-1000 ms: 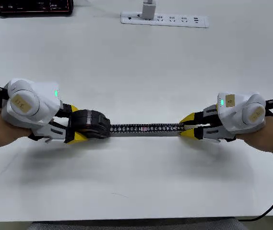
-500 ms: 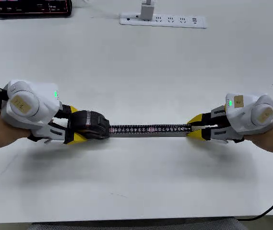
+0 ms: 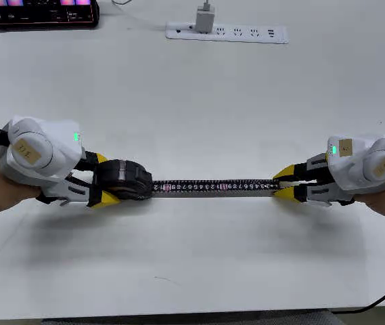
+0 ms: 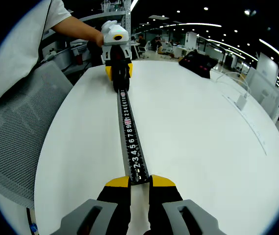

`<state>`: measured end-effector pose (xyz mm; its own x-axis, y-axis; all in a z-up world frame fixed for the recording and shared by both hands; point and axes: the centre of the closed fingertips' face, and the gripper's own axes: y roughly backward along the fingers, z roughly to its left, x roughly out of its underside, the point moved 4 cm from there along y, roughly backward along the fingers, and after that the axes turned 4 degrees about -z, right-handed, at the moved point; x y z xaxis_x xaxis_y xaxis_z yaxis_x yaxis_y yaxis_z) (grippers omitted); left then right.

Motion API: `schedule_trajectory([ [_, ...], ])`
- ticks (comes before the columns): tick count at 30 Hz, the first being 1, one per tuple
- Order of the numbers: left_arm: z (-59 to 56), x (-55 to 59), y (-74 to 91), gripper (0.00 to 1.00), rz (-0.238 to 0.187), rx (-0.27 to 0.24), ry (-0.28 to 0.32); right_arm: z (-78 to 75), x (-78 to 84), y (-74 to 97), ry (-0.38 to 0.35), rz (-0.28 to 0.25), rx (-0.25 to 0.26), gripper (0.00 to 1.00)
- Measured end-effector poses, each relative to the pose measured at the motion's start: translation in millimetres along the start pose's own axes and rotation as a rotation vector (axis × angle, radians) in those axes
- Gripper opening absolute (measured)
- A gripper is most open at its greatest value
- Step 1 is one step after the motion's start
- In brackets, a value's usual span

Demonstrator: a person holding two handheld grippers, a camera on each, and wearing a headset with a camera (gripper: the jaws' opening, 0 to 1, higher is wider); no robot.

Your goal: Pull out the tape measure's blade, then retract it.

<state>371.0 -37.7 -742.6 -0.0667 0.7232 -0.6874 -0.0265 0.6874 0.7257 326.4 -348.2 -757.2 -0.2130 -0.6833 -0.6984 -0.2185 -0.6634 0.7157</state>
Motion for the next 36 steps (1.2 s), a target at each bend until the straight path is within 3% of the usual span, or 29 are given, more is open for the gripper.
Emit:
schedule_trajectory([
  [12,0.1,-0.6,-0.3,0.29,0.005,-0.003,-0.009,0.7,6.9,5.1,-0.004,0.035,-0.012,0.09],
  [36,0.2,-2.4,-1.9,0.29,0.020,-0.021,-0.020,-0.7,3.5,3.1,0.015,0.066,-0.019,0.10],
])
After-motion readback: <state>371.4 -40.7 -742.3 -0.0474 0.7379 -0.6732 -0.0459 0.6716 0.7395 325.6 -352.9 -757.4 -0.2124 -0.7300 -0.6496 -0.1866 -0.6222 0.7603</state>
